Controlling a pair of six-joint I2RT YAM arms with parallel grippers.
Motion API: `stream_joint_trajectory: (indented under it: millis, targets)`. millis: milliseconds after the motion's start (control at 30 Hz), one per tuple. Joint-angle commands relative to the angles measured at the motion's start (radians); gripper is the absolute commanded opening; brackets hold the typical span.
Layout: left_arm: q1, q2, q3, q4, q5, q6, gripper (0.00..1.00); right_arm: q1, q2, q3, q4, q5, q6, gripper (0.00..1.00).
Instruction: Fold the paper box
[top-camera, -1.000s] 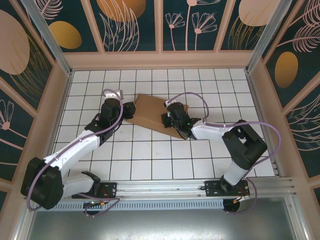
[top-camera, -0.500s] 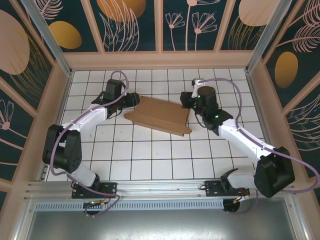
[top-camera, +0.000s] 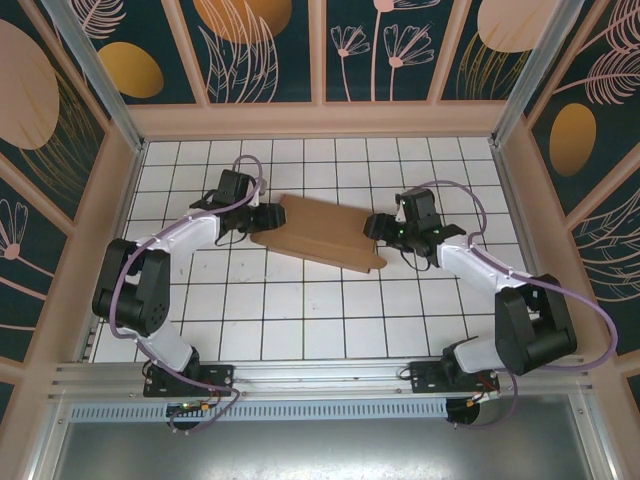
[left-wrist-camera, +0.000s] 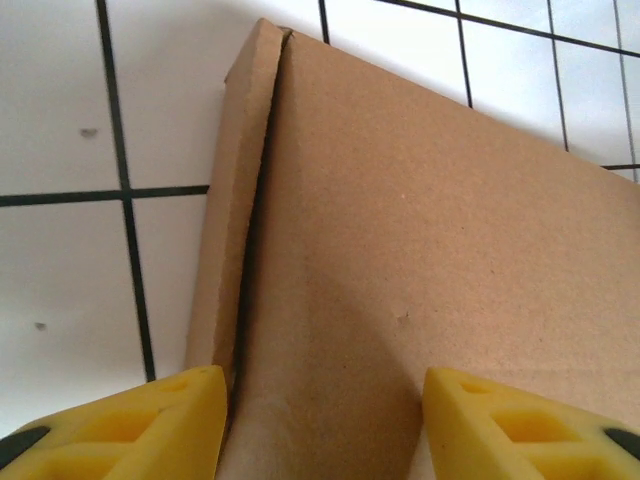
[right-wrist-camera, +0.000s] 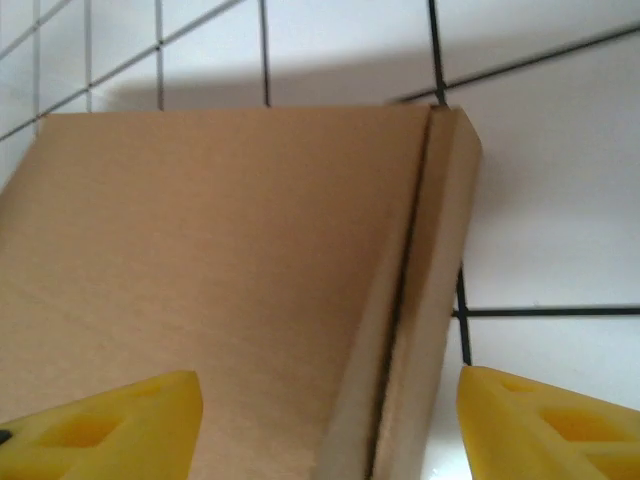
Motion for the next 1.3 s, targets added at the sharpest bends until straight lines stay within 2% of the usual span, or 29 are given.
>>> stream_joint_trajectory:
  millis: [0, 200, 300, 333, 567, 667, 833, 1033, 1267]
  targets:
    - [0.004, -0.002, -0.024, 0.004, 0.080, -0.026, 0.53, -0.017, 0.007, -0.012, -0.021, -0.039, 0.012, 0.71]
    - [0.004, -0.037, -0.042, -0.008, 0.067, -0.041, 0.53, -0.023, -0.016, 0.001, -0.051, -0.082, 0.042, 0.74]
    - [0.009, -0.065, -0.042, -0.045, -0.064, -0.035, 0.57, -0.030, -0.024, 0.005, -0.078, -0.086, 0.050, 0.74]
    - [0.013, -0.072, -0.045, -0.044, -0.072, -0.032, 0.58, -0.032, -0.028, 0.001, -0.080, -0.097, 0.057, 0.74]
    - [0.015, -0.053, -0.064, -0.017, 0.036, -0.056, 0.59, -0.034, -0.045, -0.034, -0.039, -0.231, 0.123, 0.75]
    - [0.015, -0.051, -0.078, 0.022, 0.083, -0.085, 0.59, -0.033, -0.039, -0.056, 0.004, -0.285, 0.148, 0.72]
    - [0.015, -0.043, -0.148, 0.127, 0.192, -0.164, 0.52, -0.032, -0.012, -0.081, 0.082, -0.368, 0.195, 0.62]
    - [0.015, -0.047, -0.164, 0.171, 0.257, -0.209, 0.45, -0.034, -0.008, -0.086, 0.118, -0.400, 0.212, 0.48]
    - [0.015, -0.039, -0.209, 0.208, 0.268, -0.236, 0.40, -0.040, 0.002, -0.096, 0.148, -0.398, 0.225, 0.45]
